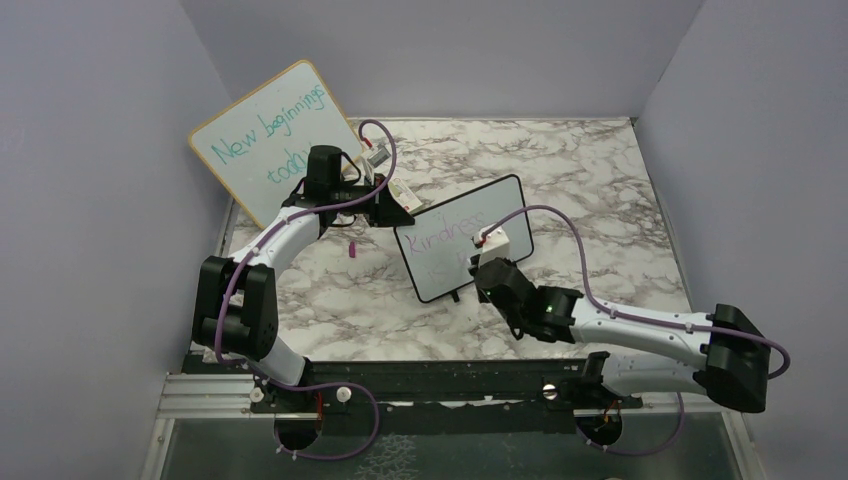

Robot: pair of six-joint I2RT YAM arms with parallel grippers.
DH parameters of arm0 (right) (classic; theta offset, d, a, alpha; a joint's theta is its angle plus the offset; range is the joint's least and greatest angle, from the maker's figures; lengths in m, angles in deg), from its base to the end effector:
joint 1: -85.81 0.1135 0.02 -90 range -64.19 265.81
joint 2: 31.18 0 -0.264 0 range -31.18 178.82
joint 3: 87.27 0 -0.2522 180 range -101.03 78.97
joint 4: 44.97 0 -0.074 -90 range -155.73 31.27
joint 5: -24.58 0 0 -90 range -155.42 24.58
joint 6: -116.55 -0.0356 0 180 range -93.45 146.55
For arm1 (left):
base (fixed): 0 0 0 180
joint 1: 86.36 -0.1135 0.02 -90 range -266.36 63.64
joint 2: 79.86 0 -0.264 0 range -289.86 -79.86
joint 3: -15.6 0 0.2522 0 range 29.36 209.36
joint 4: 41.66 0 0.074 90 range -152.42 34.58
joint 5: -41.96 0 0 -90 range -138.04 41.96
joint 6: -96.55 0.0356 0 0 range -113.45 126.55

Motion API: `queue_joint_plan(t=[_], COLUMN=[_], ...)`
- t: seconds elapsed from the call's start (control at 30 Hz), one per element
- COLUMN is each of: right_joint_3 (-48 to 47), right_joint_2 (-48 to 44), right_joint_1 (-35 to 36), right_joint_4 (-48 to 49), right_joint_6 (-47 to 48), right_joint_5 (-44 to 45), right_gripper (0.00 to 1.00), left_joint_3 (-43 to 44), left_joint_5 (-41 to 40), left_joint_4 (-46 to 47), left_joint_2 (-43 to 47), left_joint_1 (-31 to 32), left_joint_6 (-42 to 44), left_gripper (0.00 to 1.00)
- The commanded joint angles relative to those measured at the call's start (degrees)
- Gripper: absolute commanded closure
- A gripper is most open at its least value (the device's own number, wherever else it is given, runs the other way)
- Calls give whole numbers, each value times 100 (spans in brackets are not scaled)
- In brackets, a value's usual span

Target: Write a sentence on the whiteboard

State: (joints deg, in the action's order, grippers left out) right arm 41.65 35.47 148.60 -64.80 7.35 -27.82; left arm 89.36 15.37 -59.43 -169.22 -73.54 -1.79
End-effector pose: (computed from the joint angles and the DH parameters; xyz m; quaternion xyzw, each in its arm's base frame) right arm 0.1298 0.2049 0.2290 -0.1751 0.8360 0.0687 0.5156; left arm 0.3197 -0.1054 0.2602 0.2784 0.7387 -0.5289 0.3117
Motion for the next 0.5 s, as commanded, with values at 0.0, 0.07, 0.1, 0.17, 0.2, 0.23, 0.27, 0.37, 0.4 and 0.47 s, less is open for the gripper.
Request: queue_joint_plan(t=[0.0, 0.07, 0.1, 0.17, 0.2, 0.23, 0.27, 0.37, 0.4, 0.47], right_joint_3=[60, 43, 17, -19, -33, -49, -64, -85, -87, -96], right_joint_2=[-263, -255, -222, -154, -120, -85, -49, 11, 26, 45], right_joint_1=[-21, -21, -21, -29, -41, -51, -55, -64, -72, -89], right_joint_4=[268, 346, 375, 418, 448, 456, 465, 511, 534, 557], right_joint_6=[158, 209, 231, 278, 296, 314, 324, 345, 347, 363], right_joint_5=[100, 134, 147, 163, 160, 158, 152, 151, 157, 161], right_gripper=[100, 100, 100, 100, 100, 100, 100, 100, 100, 100], left_joint_3=[-95, -95, -95, -95, -95, -95, -95, -95, -95, -95], left_joint_5=[-365, -364, -365, -359, -358, -357, -356, -357, -356, -356], left_joint_4=[-403, -407, -408, -408, -408, -408, -408, -408, -408, -408], left_joint_2=[-163, -161, -165, -161, -160, -160, -160, -162, -161, -160], left_joint_1=[49, 51, 49, 51, 47, 48, 49, 48, 48, 52], left_joint_6=[120, 121, 122, 122, 120, 121, 122, 120, 122, 122], left_gripper=[100, 100, 100, 100, 100, 100, 100, 100, 100, 100])
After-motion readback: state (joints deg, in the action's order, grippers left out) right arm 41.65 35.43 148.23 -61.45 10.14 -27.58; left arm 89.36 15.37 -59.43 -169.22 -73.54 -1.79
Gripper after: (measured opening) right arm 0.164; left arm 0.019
